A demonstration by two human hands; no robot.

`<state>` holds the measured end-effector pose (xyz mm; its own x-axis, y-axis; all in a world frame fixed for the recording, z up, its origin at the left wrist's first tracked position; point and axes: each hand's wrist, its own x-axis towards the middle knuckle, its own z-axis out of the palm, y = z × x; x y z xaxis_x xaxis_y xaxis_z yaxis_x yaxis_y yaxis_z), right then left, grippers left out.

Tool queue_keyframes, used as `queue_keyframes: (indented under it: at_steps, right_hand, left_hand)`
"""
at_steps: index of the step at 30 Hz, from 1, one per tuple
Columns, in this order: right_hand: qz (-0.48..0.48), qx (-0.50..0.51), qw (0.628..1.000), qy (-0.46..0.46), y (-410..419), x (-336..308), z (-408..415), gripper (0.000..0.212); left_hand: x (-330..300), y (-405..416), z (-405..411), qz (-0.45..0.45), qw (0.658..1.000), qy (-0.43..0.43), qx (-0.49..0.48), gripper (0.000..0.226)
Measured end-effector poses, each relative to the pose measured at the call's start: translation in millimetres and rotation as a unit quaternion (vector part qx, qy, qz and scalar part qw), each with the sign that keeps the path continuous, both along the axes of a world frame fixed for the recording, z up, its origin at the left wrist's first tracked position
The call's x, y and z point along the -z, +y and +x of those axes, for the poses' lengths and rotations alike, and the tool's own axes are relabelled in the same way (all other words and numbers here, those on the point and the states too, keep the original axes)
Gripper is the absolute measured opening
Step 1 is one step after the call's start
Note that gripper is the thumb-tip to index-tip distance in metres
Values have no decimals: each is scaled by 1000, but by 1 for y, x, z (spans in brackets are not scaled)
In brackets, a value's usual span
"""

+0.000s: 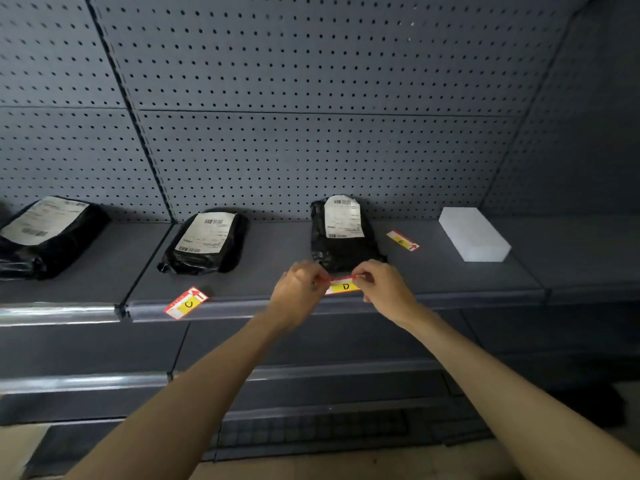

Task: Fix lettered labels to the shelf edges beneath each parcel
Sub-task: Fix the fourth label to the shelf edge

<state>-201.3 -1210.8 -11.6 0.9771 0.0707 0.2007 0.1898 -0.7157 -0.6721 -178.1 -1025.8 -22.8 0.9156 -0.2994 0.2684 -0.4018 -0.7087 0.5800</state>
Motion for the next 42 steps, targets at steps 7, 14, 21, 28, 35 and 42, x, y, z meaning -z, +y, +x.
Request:
queue_keyframes:
  at_steps: [7,14,21,28,35,42]
  right_hand:
    - [-24,55,998,-32,-42,22,-14,9]
    - [-28,37,998,-33,-56,32,-3,8]
    - [-23,-7,999,-27,-52,38,6,7]
    - [-30,-18,998,-46,-45,38,7,9]
    - [-40,-15,998,-55,-53,37,6,7]
    - [-41,-5,997,-60,-59,37,6,7]
  left_hand:
    - [33,-16,-15,118,990,-75,15,12]
    - [53,-31,-20,213,967,-138,-15,17]
    - [57,-39,-27,207,968,-135,-42,21]
    - [70,-34,-37,194,976,-88,-49,30]
    - [72,-36,-46,213,969,-111,-52,39]
    - [73,-42,-46,210,969,-107,-70,37]
